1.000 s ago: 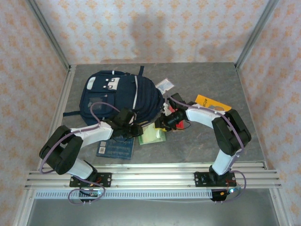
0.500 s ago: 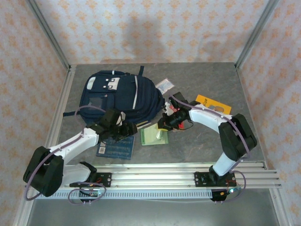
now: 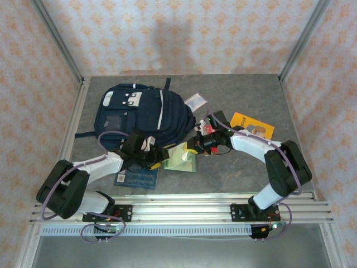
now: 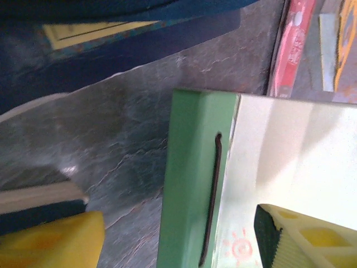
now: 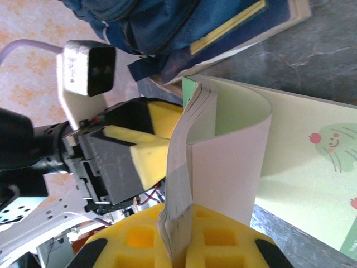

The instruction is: Pack the student bag

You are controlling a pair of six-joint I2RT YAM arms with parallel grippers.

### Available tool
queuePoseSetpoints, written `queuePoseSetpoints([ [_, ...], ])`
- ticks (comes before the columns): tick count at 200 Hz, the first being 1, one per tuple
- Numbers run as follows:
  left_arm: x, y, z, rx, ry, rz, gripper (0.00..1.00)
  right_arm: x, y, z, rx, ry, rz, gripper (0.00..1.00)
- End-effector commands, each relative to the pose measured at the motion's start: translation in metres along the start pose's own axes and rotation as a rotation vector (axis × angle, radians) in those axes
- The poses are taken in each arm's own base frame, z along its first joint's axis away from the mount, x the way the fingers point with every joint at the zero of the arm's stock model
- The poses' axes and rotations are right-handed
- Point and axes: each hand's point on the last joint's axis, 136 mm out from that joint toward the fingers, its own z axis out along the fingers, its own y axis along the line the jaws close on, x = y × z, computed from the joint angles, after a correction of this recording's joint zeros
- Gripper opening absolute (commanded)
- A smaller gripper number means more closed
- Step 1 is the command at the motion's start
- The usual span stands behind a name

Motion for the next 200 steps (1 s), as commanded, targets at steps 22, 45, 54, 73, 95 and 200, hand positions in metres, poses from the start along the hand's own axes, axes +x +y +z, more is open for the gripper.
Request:
queuePoseSetpoints([
  [22, -0.011, -0.020, 0.007, 0.128, -0.019, -0.026, 0.64, -0.002, 0.031, -0.012, -0.126, -0.023, -0.044, 0.02],
  [45, -0.014, -0.026, 0.004, 0.149, -0.036, -0.025, 0.48, -0.003, 0.029, -0.012, -0.124, -0.025, -0.040, 0.01],
  [54, -0.016, -0.030, 0.001, 0.160, -0.046, -0.023, 0.43, -0.003, 0.027, -0.012, -0.122, -0.026, -0.036, 0.01],
  [73, -0.018, -0.037, -0.003, 0.183, -0.064, -0.016, 0.34, -0.004, 0.025, -0.013, -0.121, -0.034, -0.030, 0.01],
  [95, -0.020, -0.041, -0.006, 0.202, -0.074, -0.015, 0.26, -0.009, 0.024, -0.015, -0.116, -0.053, -0.026, 0.00],
  [200, -0.026, -0.037, -0.013, 0.205, -0.100, -0.020, 0.15, -0.010, -0.034, -0.010, 0.083, -0.081, 0.046, 0.13],
])
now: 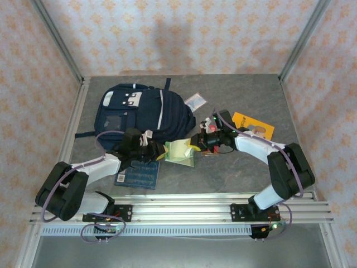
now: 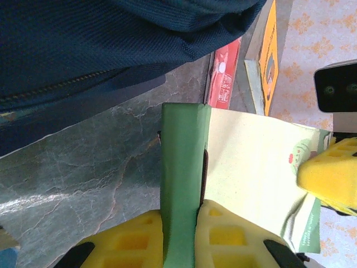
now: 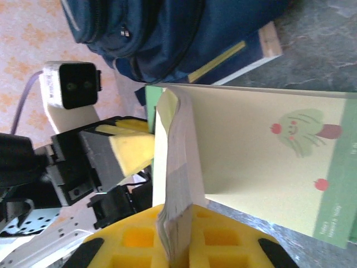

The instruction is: Pack the student bag

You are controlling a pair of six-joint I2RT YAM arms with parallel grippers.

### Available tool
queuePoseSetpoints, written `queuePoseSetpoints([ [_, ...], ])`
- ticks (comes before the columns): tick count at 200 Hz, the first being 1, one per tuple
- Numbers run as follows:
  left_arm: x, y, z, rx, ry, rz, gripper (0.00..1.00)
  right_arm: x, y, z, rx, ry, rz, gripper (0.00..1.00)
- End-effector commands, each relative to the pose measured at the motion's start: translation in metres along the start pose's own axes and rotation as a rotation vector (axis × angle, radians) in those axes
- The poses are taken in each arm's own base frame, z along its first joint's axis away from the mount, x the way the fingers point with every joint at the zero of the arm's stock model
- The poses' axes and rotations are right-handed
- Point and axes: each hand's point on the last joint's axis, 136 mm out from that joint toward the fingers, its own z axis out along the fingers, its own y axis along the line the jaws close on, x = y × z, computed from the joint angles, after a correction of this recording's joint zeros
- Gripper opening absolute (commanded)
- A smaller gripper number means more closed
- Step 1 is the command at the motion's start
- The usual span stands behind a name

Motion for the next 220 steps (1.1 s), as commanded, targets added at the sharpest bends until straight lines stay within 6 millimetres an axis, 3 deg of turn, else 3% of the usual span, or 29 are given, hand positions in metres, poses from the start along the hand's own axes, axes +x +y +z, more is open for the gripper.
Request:
queuePoseSetpoints([
  [1, -0.001, -0.007, 0.001, 0.038, 0.004, 0.020, 0.15, 0.005, -0.026, 0.004, 0.089, 0.004, 0.011, 0.14],
  [45, -0.003, -0.005, 0.008, 0.039, 0.014, 0.012, 0.16, 0.007, -0.074, 0.010, 0.262, 0.017, 0.055, 0.33],
  [87, -0.004, -0.005, 0.012, 0.034, 0.027, 0.016, 0.16, 0.013, -0.096, 0.028, 0.332, 0.041, 0.075, 0.49],
  [105, -0.003, -0.005, 0.013, 0.038, 0.035, 0.010, 0.18, 0.014, -0.097, 0.035, 0.333, 0.043, 0.071, 0.50],
  [134, 0.000, -0.004, 0.016, 0.042, 0.060, 0.006, 0.31, 0.016, -0.097, 0.042, 0.323, 0.056, 0.073, 0.48],
  [168, 0.003, -0.007, 0.019, 0.051, 0.080, 0.008, 0.33, 0.019, -0.098, 0.044, 0.316, 0.063, 0.074, 0.46],
  [220, 0.009, -0.032, 0.022, 0.100, 0.117, 0.057, 0.36, 0.020, -0.092, 0.042, 0.297, 0.060, 0.063, 0.45],
])
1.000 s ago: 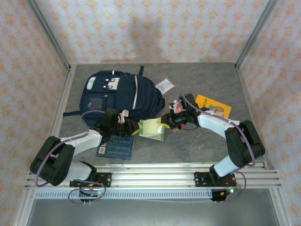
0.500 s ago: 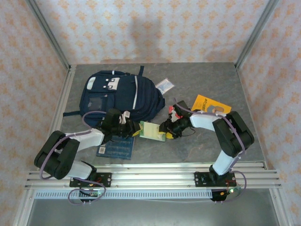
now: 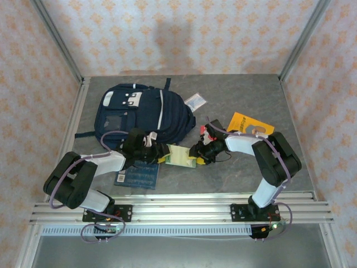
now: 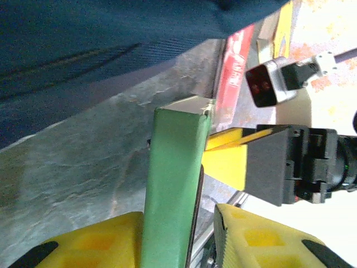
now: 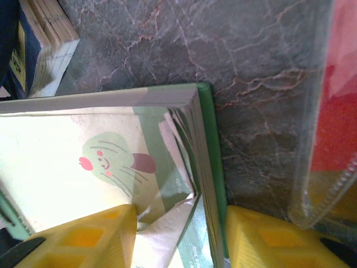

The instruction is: Pack the student bag

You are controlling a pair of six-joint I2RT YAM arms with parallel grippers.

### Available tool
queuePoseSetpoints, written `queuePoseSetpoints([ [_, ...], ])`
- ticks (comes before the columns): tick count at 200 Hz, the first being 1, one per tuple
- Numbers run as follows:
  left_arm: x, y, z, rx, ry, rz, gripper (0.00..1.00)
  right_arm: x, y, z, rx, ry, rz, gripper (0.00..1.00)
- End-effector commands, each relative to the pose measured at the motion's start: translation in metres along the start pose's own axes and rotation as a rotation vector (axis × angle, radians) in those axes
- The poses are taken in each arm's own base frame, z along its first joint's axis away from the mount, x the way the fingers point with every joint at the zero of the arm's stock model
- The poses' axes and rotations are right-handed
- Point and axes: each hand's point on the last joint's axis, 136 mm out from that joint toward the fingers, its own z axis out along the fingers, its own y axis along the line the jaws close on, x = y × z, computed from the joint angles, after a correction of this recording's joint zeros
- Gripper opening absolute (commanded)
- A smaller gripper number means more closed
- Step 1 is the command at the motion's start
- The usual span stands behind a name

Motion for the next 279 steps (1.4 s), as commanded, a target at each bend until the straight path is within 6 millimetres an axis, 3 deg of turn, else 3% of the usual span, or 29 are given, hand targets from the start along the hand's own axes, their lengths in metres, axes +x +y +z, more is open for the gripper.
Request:
queuePoseSetpoints([
  [1, 0.000, -0.035, 0.003, 0.088, 0.025, 0.078, 0.36, 0.006, 0.001, 0.011, -0.008, 0.012, -0.030, 0.45],
  [31, 0.001, -0.040, 0.002, 0.075, 0.028, 0.099, 0.20, 0.007, 0.001, 0.003, 0.013, -0.006, -0.038, 0.45],
  [60, 0.001, -0.046, -0.010, 0.036, 0.004, 0.135, 0.05, 0.011, 0.001, -0.019, 0.069, -0.062, -0.067, 0.51],
  [75, 0.000, -0.054, -0.020, 0.033, -0.020, 0.150, 0.01, 0.010, 0.000, -0.036, 0.116, -0.117, -0.076, 0.57],
  [103, -0.004, -0.084, -0.047, 0.076, -0.095, 0.178, 0.00, 0.006, 0.007, -0.072, 0.156, -0.244, -0.099, 0.78],
  [118, -0.003, -0.102, -0.063, 0.111, -0.128, 0.191, 0.00, 0.007, 0.025, -0.090, 0.094, -0.287, -0.117, 0.90],
  [138, 0.001, -0.123, -0.082, 0.173, -0.165, 0.198, 0.00, 0.016, 0.067, -0.111, -0.090, -0.297, -0.173, 1.00],
  [170, 0.011, -0.146, -0.107, 0.247, -0.197, 0.219, 0.00, 0.034, 0.131, -0.145, -0.384, -0.265, -0.287, 0.99],
  [183, 0.013, -0.151, -0.114, 0.260, -0.206, 0.221, 0.00, 0.041, 0.148, -0.153, -0.473, -0.242, -0.320, 0.99],
  [251, 0.021, -0.180, -0.136, 0.369, -0.224, 0.232, 0.00, 0.029, 0.146, -0.140, -0.426, -0.199, -0.302, 1.00],
  [279, 0.022, -0.189, -0.141, 0.403, -0.227, 0.227, 0.00, 0.029, 0.162, -0.144, -0.527, -0.183, -0.305, 0.97],
])
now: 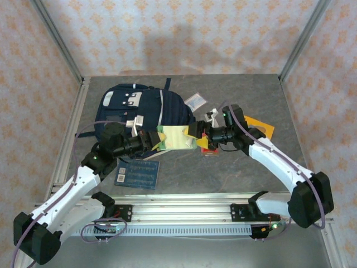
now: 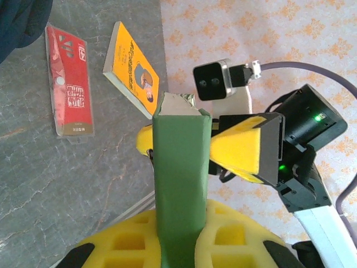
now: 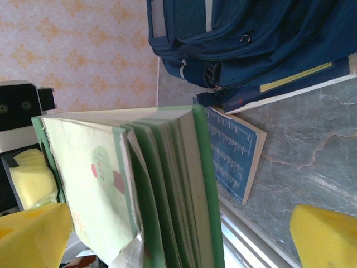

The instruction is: Pack the student bag

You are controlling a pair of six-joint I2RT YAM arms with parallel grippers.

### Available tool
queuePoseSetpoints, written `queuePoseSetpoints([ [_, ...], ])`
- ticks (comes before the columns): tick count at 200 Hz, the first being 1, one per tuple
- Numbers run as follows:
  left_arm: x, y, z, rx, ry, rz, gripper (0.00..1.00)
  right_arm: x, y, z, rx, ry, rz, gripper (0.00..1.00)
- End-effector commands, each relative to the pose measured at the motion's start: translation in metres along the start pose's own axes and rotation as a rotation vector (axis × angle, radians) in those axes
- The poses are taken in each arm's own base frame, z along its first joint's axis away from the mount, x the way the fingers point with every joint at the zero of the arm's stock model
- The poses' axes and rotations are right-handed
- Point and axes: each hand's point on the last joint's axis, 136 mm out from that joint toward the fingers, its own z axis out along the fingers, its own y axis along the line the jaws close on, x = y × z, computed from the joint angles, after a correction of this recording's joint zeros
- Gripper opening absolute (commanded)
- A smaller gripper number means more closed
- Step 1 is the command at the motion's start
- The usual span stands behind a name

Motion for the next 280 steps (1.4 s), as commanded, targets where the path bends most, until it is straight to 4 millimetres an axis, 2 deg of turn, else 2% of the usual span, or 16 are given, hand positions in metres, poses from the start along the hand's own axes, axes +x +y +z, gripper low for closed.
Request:
queuePoseSetpoints([
  [1, -0.011, -0.047, -0.011, 0.132, -0.041, 0.051, 0.00, -0.007, 0.031, -0.002, -0.135, -0.005, -0.040, 0.97],
  [56, -0.012, -0.054, -0.013, 0.154, -0.043, 0.049, 0.00, -0.010, 0.054, -0.002, -0.304, 0.007, -0.015, 0.67],
  [105, -0.010, -0.048, -0.012, 0.143, -0.038, 0.044, 0.00, -0.002, 0.055, -0.012, -0.315, -0.002, -0.018, 0.25],
  [141, -0.006, -0.038, -0.011, 0.115, -0.024, 0.045, 0.00, -0.004, 0.046, -0.014, -0.290, -0.015, 0.013, 0.23],
  [147, -0.006, -0.036, -0.011, 0.107, -0.024, 0.045, 0.00, -0.002, 0.052, -0.020, -0.302, -0.027, -0.006, 0.23],
  [189, -0.007, -0.015, -0.005, 0.045, -0.013, 0.030, 0.00, -0.003, 0.056, -0.024, -0.316, -0.047, 0.003, 0.24],
  [198, -0.006, -0.010, -0.003, 0.031, -0.008, 0.027, 0.00, -0.004, 0.058, -0.025, -0.328, -0.051, 0.007, 0.21],
  [215, -0.007, 0.000, 0.001, -0.004, 0.005, 0.021, 0.00, -0.004, 0.060, -0.026, -0.339, -0.056, 0.012, 0.10],
  [234, -0.010, 0.012, 0.005, -0.071, 0.011, 0.027, 0.15, -0.004, 0.058, -0.028, -0.327, -0.072, 0.007, 0.06],
  [246, -0.017, 0.021, 0.005, -0.141, 0.006, 0.043, 0.30, -0.003, 0.048, -0.029, -0.260, -0.095, 0.000, 0.00],
  [256, -0.027, 0.029, 0.002, -0.220, -0.016, 0.069, 0.42, -0.003, 0.031, -0.032, -0.143, -0.136, -0.021, 0.00],
  [266, -0.039, 0.036, -0.003, -0.317, -0.046, 0.111, 0.49, -0.002, 0.006, -0.039, 0.027, -0.178, -0.041, 0.00],
  [280, -0.059, 0.045, -0.008, -0.463, -0.082, 0.179, 0.57, -0.004, -0.027, -0.061, 0.283, -0.253, -0.073, 0.00],
])
